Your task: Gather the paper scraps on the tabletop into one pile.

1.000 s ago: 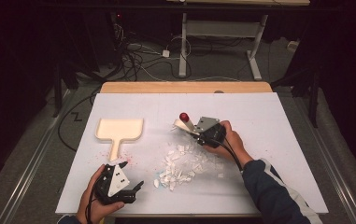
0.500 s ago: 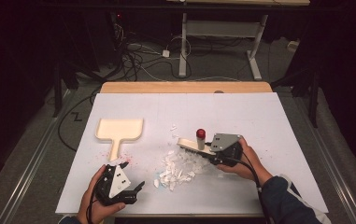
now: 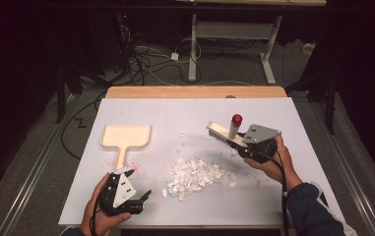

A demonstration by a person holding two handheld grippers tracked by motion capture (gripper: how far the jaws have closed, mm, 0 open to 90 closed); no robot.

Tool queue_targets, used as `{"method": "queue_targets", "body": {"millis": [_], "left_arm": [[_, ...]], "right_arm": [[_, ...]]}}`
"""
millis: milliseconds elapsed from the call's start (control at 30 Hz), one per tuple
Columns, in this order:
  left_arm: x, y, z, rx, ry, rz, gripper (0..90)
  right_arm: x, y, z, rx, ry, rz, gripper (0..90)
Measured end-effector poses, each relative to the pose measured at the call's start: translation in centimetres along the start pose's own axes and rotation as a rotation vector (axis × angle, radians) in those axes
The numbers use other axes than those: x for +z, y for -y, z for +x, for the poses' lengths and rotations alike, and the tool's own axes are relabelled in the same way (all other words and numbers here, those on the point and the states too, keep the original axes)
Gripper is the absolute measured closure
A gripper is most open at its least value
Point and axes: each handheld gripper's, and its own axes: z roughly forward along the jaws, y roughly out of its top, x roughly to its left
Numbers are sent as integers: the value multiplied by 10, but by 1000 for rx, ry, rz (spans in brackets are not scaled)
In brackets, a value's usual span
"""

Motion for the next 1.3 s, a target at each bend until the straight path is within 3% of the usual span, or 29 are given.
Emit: {"method": "queue_targets", "body": {"millis": [100, 300, 433, 500, 533, 567, 733, 833, 900, 1100, 1133, 1267, 1300], "left_arm": [[0, 0, 0, 4, -1, 3, 170], [1, 0, 0, 9, 6, 8, 169], [2, -1, -1, 11, 9, 10, 169], [2, -1, -2, 15, 11, 14, 169], [2, -1, -2, 15, 11, 14, 169], [2, -1, -2, 14, 12, 13, 169], [2, 0, -2, 16, 16, 11, 169], [1, 0, -2, 18, 17, 10, 170], [1, 0, -2, 17, 16, 7, 169], [2, -1, -2, 16, 17, 10, 169], [2, -1, -2, 16, 17, 12, 169], [3, -1, -2, 19, 18, 17, 169], [3, -1, -2, 19, 18, 17, 169]], "right_arm": [[5, 11, -10, 33, 87, 61, 681], [20, 37, -21, 96, 163, 162, 681], [27, 42, -18, 119, 141, 154, 681], [32, 39, -9, 155, 73, 129, 679], [32, 39, -9, 155, 73, 129, 679], [34, 35, 2, 142, 54, 135, 676], [32, 20, 31, 64, -20, 136, 677], [23, 10, 45, 47, -90, 103, 680], [18, 4, 48, 25, -95, 92, 681], [5, -8, 39, 41, -98, 27, 681], [3, -11, 31, 51, -59, 14, 680], [11, -12, 15, 72, -7, 9, 681], [17, -13, 11, 68, 24, 16, 681]]}}
